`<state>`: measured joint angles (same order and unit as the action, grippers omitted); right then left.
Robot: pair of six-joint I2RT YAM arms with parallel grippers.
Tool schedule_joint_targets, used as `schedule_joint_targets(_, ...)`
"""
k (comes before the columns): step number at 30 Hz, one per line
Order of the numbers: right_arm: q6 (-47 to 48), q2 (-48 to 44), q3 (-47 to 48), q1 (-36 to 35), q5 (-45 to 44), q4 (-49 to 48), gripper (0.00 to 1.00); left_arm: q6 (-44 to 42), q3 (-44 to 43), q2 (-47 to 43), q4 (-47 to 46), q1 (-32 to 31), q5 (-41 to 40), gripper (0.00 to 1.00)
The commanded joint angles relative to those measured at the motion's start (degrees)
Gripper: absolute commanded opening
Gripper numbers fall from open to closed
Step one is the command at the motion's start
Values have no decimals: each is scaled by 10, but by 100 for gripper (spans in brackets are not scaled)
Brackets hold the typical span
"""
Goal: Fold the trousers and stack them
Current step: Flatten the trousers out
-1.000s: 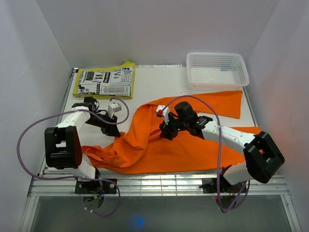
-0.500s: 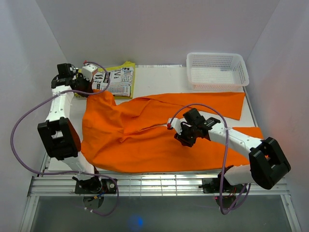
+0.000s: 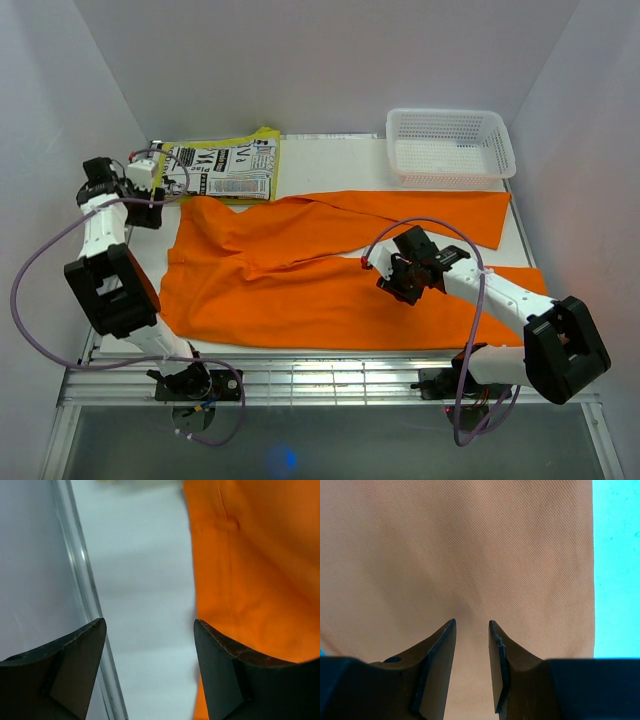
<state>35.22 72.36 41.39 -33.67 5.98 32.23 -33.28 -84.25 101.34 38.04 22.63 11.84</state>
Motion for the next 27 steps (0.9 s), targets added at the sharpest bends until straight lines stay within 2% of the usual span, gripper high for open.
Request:
schedule_joint_targets(1,6,5,-6,6,-18,9,38,-43,104,-97,85,21,93,81)
schedule_joint_targets(5,4,26,-9,14,-24,8,38,-60,245,-180,80,24,109,81)
schedule_joint_targets(7,2,40,-9,16,-25,11,38,-57,303,-189,65,24,101,81)
schedule_joint_targets(11,7,54,-11,19,-29,24,38,-60,382,-203,20,36,53,68)
schedule_joint_targets(12,8,56,-11,19,-27,30,38,-63,394,-206,13,41,33,59)
schedule_joint_targets(15,9,62,-9,19,-26,42,38,-78,421,-197,5,69,-2,43)
schedule_joint_targets(16,9,65,-5,19,-23,45,38,-84,423,-189,8,80,-7,32)
schedule_joint_targets(19,6,73,4,19,-12,62,38,-129,429,-178,17,142,-24,18)
schedule_joint_targets(20,7,74,15,19,-3,67,38,-143,429,-176,19,178,-29,6)
schedule_joint_targets(21,8,74,20,19,2,73,38,-174,429,-174,21,195,-33,2)
schedule_joint_targets(25,13,78,50,19,32,112,38,-227,388,-164,60,269,-24,0)
schedule_joint_targets(27,17,71,68,19,37,118,38,-235,359,-162,90,274,-3,6)
